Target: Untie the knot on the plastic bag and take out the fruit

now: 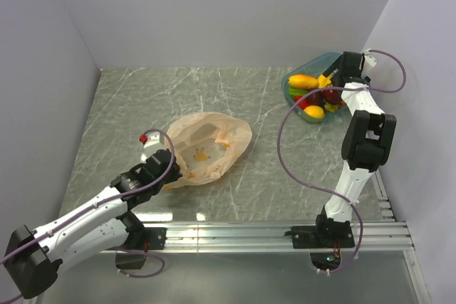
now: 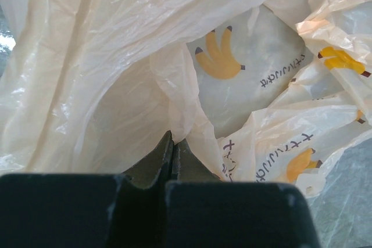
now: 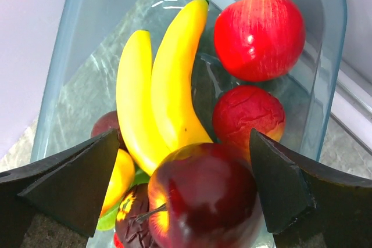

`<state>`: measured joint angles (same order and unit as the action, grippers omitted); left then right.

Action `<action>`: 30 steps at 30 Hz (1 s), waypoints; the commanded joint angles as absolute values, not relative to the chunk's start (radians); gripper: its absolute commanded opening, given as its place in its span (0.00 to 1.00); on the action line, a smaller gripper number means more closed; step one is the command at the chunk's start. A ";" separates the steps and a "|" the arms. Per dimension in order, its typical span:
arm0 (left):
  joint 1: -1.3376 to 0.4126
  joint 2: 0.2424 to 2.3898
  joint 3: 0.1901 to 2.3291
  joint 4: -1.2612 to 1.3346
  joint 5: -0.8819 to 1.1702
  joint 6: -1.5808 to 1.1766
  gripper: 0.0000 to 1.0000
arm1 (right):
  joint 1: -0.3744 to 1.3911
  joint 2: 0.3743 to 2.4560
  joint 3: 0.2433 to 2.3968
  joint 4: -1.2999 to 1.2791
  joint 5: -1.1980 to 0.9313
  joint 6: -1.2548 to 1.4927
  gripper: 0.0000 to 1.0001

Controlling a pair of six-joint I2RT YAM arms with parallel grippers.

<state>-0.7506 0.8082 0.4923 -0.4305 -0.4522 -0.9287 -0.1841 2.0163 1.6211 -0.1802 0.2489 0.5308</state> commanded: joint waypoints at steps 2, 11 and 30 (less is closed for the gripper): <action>-0.741 0.769 0.526 -0.422 -0.439 -0.925 0.01 | -0.189 1.931 1.585 -0.164 0.245 0.546 1.00; -0.730 0.742 0.522 -0.430 -0.446 -0.922 0.01 | -0.175 1.813 1.421 -0.134 0.180 0.575 0.99; -0.591 0.862 0.708 -0.457 -0.494 -0.795 0.01 | -0.117 1.444 1.283 -0.233 0.224 0.528 1.00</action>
<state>-0.6628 0.8257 0.5934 -0.4629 -0.4519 -0.8814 -0.1455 1.5925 1.3025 -0.2134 0.2241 0.5560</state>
